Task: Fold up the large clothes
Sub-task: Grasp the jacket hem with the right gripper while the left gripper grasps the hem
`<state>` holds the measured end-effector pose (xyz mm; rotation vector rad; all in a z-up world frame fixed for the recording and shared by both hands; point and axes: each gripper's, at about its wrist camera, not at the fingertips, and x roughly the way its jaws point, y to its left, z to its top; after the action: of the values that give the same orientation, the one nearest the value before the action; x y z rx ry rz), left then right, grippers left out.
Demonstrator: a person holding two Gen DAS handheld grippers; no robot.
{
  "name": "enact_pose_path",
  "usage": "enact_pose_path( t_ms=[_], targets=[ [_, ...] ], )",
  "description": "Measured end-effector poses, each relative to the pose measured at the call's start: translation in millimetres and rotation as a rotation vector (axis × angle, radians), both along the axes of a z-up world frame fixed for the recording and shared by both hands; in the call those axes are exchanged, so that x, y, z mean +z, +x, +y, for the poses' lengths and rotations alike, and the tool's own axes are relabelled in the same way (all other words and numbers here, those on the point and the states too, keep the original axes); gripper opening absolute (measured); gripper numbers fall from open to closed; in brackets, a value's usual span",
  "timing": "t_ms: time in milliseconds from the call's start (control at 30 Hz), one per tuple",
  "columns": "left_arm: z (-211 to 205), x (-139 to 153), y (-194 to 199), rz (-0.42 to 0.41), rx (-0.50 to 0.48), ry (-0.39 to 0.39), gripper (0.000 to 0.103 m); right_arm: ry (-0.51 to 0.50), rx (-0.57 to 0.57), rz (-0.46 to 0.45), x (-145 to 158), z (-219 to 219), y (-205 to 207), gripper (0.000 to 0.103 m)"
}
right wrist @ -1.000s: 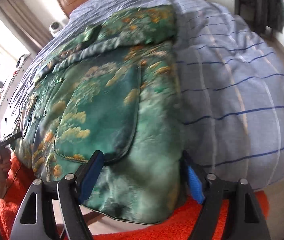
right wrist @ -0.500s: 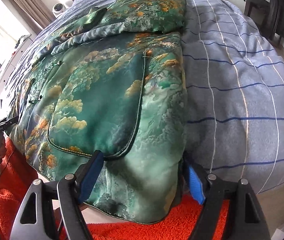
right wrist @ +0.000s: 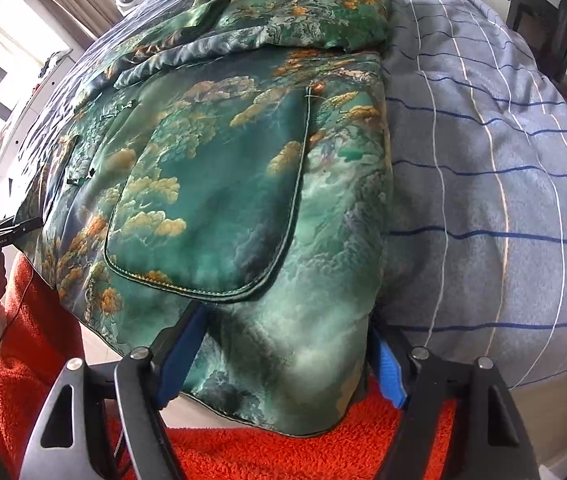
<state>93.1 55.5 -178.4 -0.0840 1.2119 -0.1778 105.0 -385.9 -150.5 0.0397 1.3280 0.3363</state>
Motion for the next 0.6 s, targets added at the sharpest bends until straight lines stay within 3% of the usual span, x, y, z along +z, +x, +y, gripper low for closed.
enact_pose_path(
  t_ms=[67,133,200,600],
  targets=[
    [-2,5,-1,0.001,0.003,-0.01,0.05,-0.002,0.002,0.001,1,4,2,0.054],
    [-2,12,-2,-0.005,-0.002,-0.022,0.03,-0.006,0.004,-0.014,8,6,2,0.036],
    [-3,19,-3,-0.008,0.003,-0.042,0.018,0.0,0.003,-0.036,16,7,1,0.023],
    [15,52,-9,-0.068,0.058,-0.141,0.013,0.05,0.01,-0.099,50,12,5,0.016]
  ],
)
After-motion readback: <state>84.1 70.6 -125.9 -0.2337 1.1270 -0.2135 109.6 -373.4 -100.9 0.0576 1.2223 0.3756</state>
